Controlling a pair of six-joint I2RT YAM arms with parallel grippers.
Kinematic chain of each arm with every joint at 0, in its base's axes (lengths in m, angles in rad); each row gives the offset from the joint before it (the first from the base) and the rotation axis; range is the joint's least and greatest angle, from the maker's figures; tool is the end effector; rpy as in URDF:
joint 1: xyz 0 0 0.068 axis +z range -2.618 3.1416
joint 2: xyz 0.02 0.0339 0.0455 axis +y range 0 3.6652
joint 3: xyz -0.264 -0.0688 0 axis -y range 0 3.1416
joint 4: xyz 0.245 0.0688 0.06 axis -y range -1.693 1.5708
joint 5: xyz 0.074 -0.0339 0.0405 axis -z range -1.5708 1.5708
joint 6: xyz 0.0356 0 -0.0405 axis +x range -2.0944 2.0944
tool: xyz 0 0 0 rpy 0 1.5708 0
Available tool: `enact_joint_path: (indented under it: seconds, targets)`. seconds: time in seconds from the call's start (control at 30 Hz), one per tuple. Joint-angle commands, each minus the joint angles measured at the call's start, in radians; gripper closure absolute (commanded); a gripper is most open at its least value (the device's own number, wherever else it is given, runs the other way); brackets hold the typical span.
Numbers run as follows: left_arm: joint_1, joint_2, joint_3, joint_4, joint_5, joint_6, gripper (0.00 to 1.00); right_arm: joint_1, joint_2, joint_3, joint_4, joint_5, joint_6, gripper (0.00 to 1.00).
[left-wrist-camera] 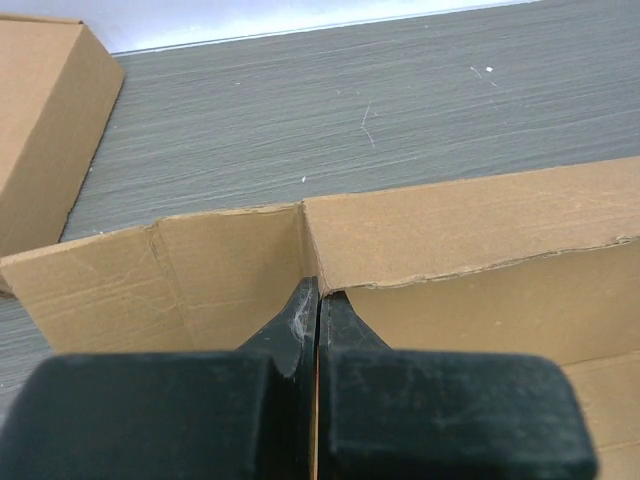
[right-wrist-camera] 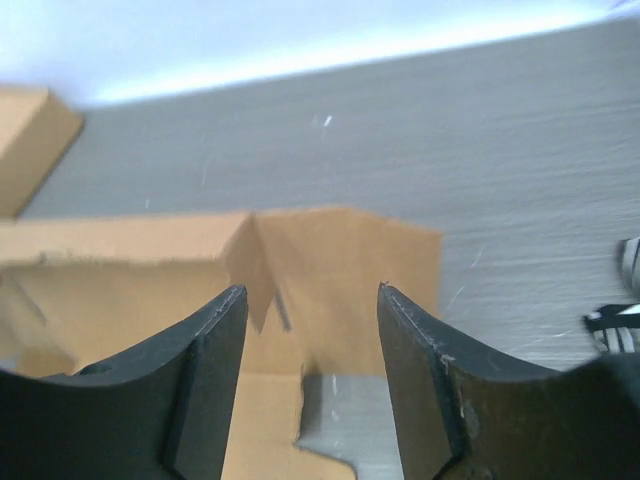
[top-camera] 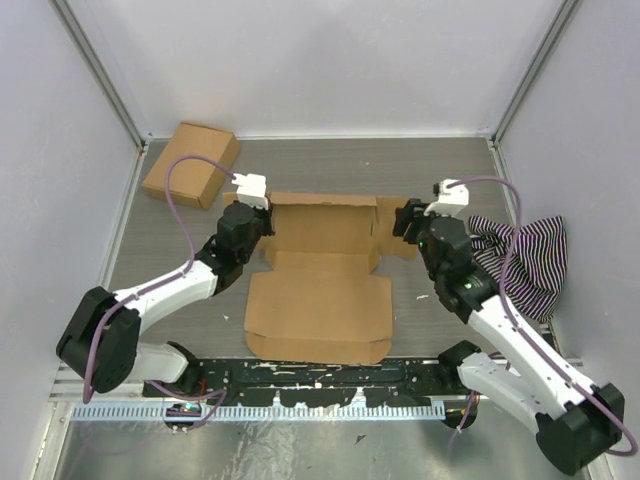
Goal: Fold the paper box
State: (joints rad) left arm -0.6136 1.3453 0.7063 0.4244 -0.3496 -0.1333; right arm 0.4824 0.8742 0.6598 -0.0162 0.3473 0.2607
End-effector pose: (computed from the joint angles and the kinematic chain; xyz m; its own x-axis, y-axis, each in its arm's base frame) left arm 0.2510 -0.1619 0.2500 -0.2081 -0.0062 -0.9781 0.2419 0.9686 -0.0576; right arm 0.1894 0.0855 0.2979 -0.2324 0.1519 -0.9607 -0.0857 0.9807 0.1758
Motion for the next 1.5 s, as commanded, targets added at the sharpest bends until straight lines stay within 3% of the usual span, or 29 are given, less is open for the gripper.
enact_joint_path:
  seconds: [0.0,0.13,0.27,0.37,0.63,0.9,1.13,1.27,1.47]
  targets:
    - [-0.003,-0.048,-0.038,0.090,-0.038,0.006,1.00,-0.018,-0.073,0.054,-0.014,0.292,-0.007,0.40]
    - [-0.003,-0.059,-0.055,0.109,-0.044,0.009,1.00,-0.165,0.036,0.072,-0.081,0.399,0.074,0.42]
    - [-0.003,-0.067,-0.069,0.121,-0.046,0.004,1.00,-0.427,0.208,0.085,-0.095,0.108,0.160,0.50]
    - [-0.003,-0.068,-0.071,0.123,-0.042,0.004,1.00,-0.490,0.328,0.091,-0.024,-0.039,0.120,0.58]
    - [-0.002,-0.065,-0.066,0.133,-0.025,0.002,1.00,-0.499,0.523,0.089,0.191,-0.410,0.018,0.60]
    - [-0.003,-0.053,-0.052,0.131,-0.019,0.006,1.00,-0.498,0.449,0.017,0.298,-0.808,-0.017,0.60]
    - [-0.003,-0.050,-0.048,0.128,-0.007,0.009,1.00,-0.498,0.401,-0.032,0.350,-1.037,-0.018,0.57]
    - [-0.003,-0.053,-0.047,0.123,-0.007,0.008,1.00,-0.484,0.360,-0.053,0.350,-1.100,-0.006,0.56]
    - [-0.003,-0.047,-0.048,0.122,0.005,-0.004,1.00,-0.392,0.304,-0.038,0.232,-1.022,-0.060,0.54]
